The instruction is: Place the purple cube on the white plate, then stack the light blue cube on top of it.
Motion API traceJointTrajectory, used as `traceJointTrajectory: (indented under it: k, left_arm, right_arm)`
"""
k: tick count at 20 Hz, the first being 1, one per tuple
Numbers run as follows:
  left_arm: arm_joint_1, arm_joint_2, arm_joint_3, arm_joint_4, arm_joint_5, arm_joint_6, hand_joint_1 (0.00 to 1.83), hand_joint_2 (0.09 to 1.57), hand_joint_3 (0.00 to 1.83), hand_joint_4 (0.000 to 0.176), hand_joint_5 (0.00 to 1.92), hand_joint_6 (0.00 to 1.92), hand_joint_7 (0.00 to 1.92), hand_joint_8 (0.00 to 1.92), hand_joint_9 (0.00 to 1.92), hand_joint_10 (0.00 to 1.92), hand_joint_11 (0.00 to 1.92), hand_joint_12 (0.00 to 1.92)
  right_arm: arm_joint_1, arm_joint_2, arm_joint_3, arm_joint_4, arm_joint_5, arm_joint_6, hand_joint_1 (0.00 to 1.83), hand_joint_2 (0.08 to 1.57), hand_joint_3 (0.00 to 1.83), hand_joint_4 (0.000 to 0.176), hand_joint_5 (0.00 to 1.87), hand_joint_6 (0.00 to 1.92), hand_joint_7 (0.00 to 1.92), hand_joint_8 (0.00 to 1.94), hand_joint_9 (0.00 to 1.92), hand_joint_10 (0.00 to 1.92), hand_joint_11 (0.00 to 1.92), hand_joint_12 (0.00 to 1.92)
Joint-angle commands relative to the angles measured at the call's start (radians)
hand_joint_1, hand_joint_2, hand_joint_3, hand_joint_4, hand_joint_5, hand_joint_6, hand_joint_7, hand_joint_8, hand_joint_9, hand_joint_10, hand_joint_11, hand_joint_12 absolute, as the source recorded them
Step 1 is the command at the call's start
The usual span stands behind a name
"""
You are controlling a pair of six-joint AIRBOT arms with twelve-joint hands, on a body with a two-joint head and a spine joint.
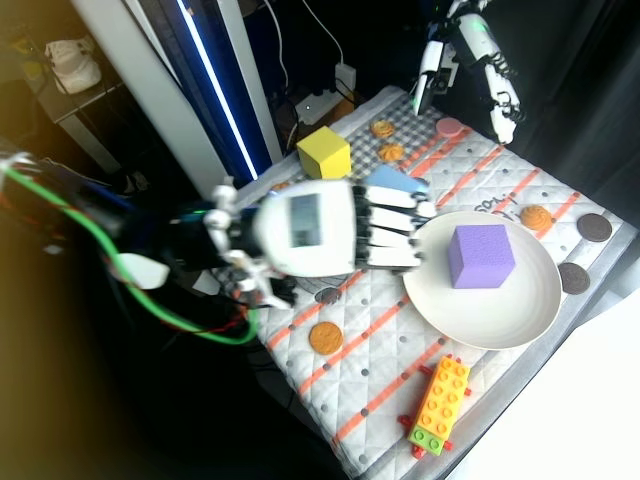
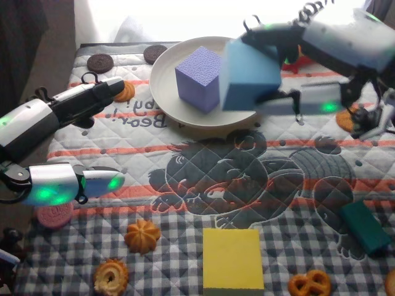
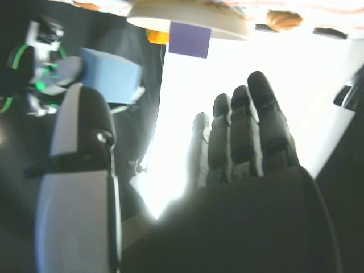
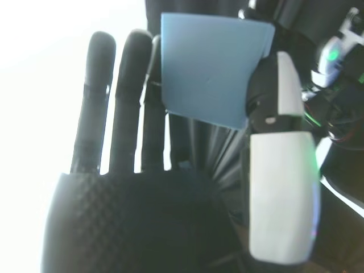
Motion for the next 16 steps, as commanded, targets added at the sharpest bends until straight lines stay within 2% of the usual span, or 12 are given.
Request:
traceJointTrajectory:
  k: [1, 2, 4, 5, 7, 8, 9, 11, 12, 13, 15, 16]
  left_arm:
    - [-0.002, -0.003, 0.003, 0.0, -0.115, -0.007, 0.96, 0.99, 0.0, 0.093, 0.17, 0.0, 0.21, 0.0, 0.21, 0.0, 0.0, 0.95]
    - [0.0, -0.006, 0.004, -0.002, -0.112, -0.007, 0.98, 0.99, 0.0, 0.108, 0.17, 0.0, 0.2, 0.0, 0.2, 0.0, 0.0, 0.88]
    - [0.007, -0.011, 0.007, -0.007, -0.108, -0.012, 0.96, 1.0, 0.0, 0.108, 0.18, 0.0, 0.21, 0.0, 0.21, 0.01, 0.0, 0.91]
    - [0.01, -0.012, 0.009, -0.007, -0.104, -0.019, 0.96, 1.01, 0.0, 0.102, 0.18, 0.0, 0.21, 0.0, 0.2, 0.0, 0.0, 0.89]
    - [0.014, -0.014, 0.015, -0.006, -0.101, -0.035, 0.95, 1.01, 0.0, 0.1, 0.18, 0.0, 0.21, 0.0, 0.21, 0.0, 0.0, 0.93]
    - [0.014, -0.015, 0.018, -0.004, -0.1, -0.043, 0.97, 1.01, 0.0, 0.098, 0.18, 0.0, 0.21, 0.0, 0.21, 0.0, 0.0, 0.9]
    - [0.014, -0.017, 0.021, 0.0, -0.099, -0.045, 0.96, 1.01, 0.0, 0.102, 0.18, 0.0, 0.21, 0.0, 0.21, 0.0, 0.0, 0.9]
    - [0.012, -0.024, 0.029, 0.009, -0.093, -0.051, 0.95, 1.01, 0.0, 0.103, 0.18, 0.0, 0.21, 0.0, 0.21, 0.0, 0.0, 0.94]
    - [0.006, -0.029, 0.036, 0.018, -0.088, -0.056, 0.95, 1.01, 0.0, 0.101, 0.18, 0.0, 0.21, 0.0, 0.21, 0.0, 0.0, 0.94]
    - [0.001, -0.034, 0.041, 0.024, -0.085, -0.061, 0.96, 1.01, 0.0, 0.097, 0.18, 0.0, 0.21, 0.0, 0.21, 0.0, 0.0, 0.91]
    - [-0.005, -0.04, 0.05, 0.035, -0.081, -0.074, 0.95, 1.01, 0.0, 0.1, 0.18, 0.0, 0.21, 0.0, 0.22, 0.0, 0.0, 0.94]
    - [-0.007, -0.042, 0.053, 0.04, -0.081, -0.079, 0.94, 1.02, 0.0, 0.087, 0.19, 0.0, 0.23, 0.0, 0.24, 0.01, 0.0, 1.01]
  right_arm:
    - [0.027, -0.002, 0.015, 0.034, 0.087, 0.004, 1.16, 1.12, 0.0, 0.0, 0.97, 0.99, 1.26, 0.96, 1.33, 1.38, 1.16, 1.77]
    - [0.047, -0.013, 0.027, 0.034, 0.073, 0.004, 1.16, 1.11, 0.0, 0.0, 0.98, 0.99, 1.31, 0.88, 1.39, 1.27, 1.2, 1.65]
    - [0.087, -0.041, 0.055, 0.034, 0.049, 0.003, 1.15, 1.13, 0.0, 0.0, 0.95, 1.03, 1.21, 0.87, 1.33, 1.36, 1.28, 1.67]
    - [0.108, -0.055, 0.068, 0.034, 0.035, 0.0, 1.22, 1.12, 0.0, 0.0, 0.94, 1.1, 1.04, 0.86, 0.99, 0.84, 0.84, 1.34]
    - [0.147, -0.08, 0.084, 0.037, -0.005, -0.032, 1.22, 1.11, 0.0, 0.008, 0.94, 1.11, 1.07, 0.82, 1.03, 0.77, 0.85, 1.32]
    - [0.182, -0.097, 0.09, 0.04, -0.042, -0.075, 1.24, 1.11, 0.0, 0.0, 0.93, 0.96, 1.06, 0.98, 1.04, 0.97, 0.86, 1.52]
    - [0.204, -0.114, 0.1, 0.04, -0.064, -0.092, 1.25, 1.14, 0.0, 0.0, 0.92, 0.85, 0.96, 1.27, 1.01, 1.39, 0.94, 1.76]
    - [0.223, -0.149, 0.136, 0.04, -0.088, -0.093, 1.26, 1.14, 0.0, 0.0, 0.92, 0.84, 0.99, 1.25, 1.0, 1.38, 0.96, 1.66]
    - [0.232, -0.163, 0.152, 0.04, -0.109, -0.093, 1.18, 1.13, 0.0, 0.0, 0.94, 0.98, 0.98, 1.3, 1.06, 1.51, 1.06, 1.73]
    - [0.24, -0.175, 0.165, 0.04, -0.129, -0.093, 1.23, 1.12, 0.0, 0.0, 0.94, 0.92, 1.01, 1.15, 1.0, 1.27, 0.93, 1.59]
    - [0.243, -0.195, 0.188, 0.04, -0.155, -0.093, 1.23, 1.1, 0.0, 0.0, 0.95, 1.07, 1.08, 0.8, 1.04, 0.78, 0.86, 1.32]
    - [0.243, -0.204, 0.198, 0.041, -0.167, -0.093, 1.18, 1.1, 0.0, 0.0, 0.98, 0.98, 1.01, 1.27, 1.06, 1.45, 1.01, 1.72]
